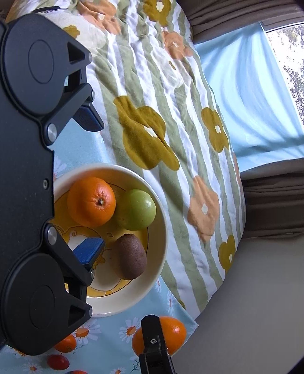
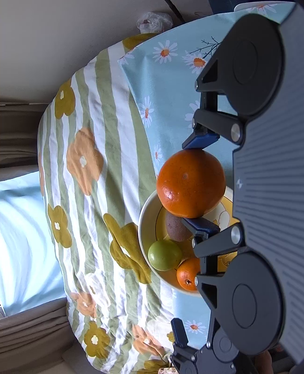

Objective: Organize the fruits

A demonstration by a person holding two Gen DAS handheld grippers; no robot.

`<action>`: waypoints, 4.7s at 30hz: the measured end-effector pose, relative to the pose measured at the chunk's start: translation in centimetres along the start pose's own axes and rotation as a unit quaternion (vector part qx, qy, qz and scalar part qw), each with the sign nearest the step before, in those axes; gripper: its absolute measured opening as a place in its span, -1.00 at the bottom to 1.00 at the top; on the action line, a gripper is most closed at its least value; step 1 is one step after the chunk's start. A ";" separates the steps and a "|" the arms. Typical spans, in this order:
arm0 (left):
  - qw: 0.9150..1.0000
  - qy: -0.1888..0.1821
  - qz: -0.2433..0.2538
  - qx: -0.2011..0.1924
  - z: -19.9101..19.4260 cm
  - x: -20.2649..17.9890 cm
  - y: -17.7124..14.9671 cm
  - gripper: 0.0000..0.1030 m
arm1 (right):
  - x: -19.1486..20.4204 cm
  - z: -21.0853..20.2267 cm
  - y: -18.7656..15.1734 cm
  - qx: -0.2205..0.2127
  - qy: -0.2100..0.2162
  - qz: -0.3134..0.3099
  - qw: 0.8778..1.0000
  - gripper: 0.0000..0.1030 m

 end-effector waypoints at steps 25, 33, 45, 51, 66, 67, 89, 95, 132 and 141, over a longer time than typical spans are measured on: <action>0.997 0.015 -0.081 -0.001 -3.6 5.4 -3.8 0.93 | 5.9 6.1 -2.9 0.037 0.034 -0.062 0.997 0.47; 0.996 0.008 -0.089 -0.004 -4.0 5.7 -4.0 0.93 | 6.1 5.5 -2.4 0.013 0.019 -0.075 0.997 0.80; 0.996 0.004 -0.088 -0.030 -6.6 5.1 -3.6 0.93 | 4.3 0.8 -1.8 -0.018 0.007 -0.046 0.999 1.00; 0.993 0.007 -0.102 -0.057 -9.6 4.2 -3.3 0.93 | 3.3 -2.8 -2.1 -0.035 0.000 -0.057 0.998 1.00; 0.982 0.048 -0.144 -0.115 -18.0 -0.9 -6.4 0.93 | -1.3 -12.8 -6.3 -0.087 0.032 -0.071 0.993 1.00; 0.981 0.049 -0.146 -0.117 -18.3 -1.4 -6.7 0.93 | -1.5 -13.3 -6.7 -0.089 0.034 -0.073 0.993 1.00; 0.985 0.063 -0.125 -0.098 -17.0 -9.1 -13.8 0.93 | -6.5 -13.3 -16.7 -0.074 0.056 -0.132 0.987 1.00; 0.991 0.061 -0.094 -0.072 -12.8 -9.8 -14.9 0.88 | -6.3 -9.7 -18.7 -0.056 0.057 -0.129 0.988 0.89; 0.996 0.046 -0.077 -0.020 -5.7 -8.8 -14.5 0.14 | -3.8 -1.4 -18.2 -0.025 0.048 -0.130 0.990 0.03; 0.995 0.052 -0.090 -0.014 -6.7 -8.5 -15.6 0.13 | -3.7 -1.3 -17.8 -0.029 0.051 -0.133 0.989 -0.14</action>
Point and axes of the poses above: each gripper's, at about its wrist camera, not at the fingertips, and z roughly the way its jaws point, x to its left, y to its top, the point moved 5 cm from there along z, roughly the way its jaws point, and after that the axes turned 10 degrees about -z, right-handed, at the moved point
